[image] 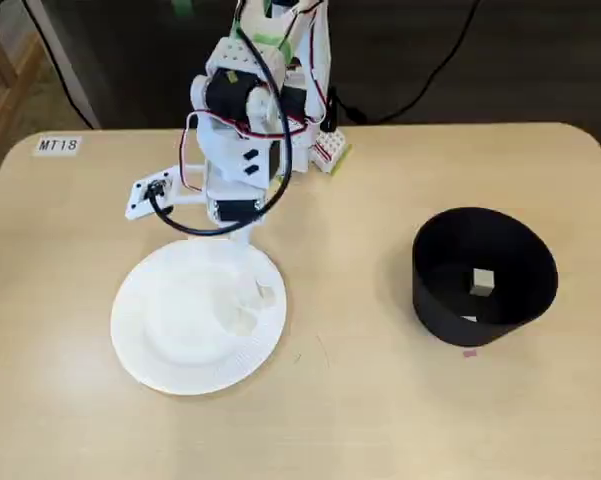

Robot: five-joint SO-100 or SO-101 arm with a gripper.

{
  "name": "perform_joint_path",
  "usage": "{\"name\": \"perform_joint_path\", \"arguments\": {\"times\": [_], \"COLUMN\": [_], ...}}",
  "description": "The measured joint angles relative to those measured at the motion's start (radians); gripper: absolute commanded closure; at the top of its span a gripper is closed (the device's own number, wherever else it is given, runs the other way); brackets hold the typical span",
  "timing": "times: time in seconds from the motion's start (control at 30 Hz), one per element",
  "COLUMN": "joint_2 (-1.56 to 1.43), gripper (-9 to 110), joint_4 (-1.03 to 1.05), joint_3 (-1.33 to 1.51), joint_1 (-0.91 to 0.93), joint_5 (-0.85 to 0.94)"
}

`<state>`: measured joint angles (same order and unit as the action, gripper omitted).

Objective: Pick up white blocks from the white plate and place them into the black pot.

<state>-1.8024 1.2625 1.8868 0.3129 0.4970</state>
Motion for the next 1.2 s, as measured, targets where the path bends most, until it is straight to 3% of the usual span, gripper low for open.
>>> {"name": "perform_joint_path", "arguments": {"times": [0.2, 0.7, 0.83, 1.0, 1.2], "joint_2": [0.032, 0.265, 0.314, 0.377, 0.4], "gripper": [74, 75, 81, 103, 104], "joint_4": [-0.029, -0.058, -0.069, -0.097, -0.114], "joint_3": [0.0, -0.089, -0.123, -0.161, -0.204], "joint_1": [-0.049, -0.046, -0.029, -0.015, -0.015], "joint_5": [0.002, 0.009, 0.009, 0.009, 0.003]}}
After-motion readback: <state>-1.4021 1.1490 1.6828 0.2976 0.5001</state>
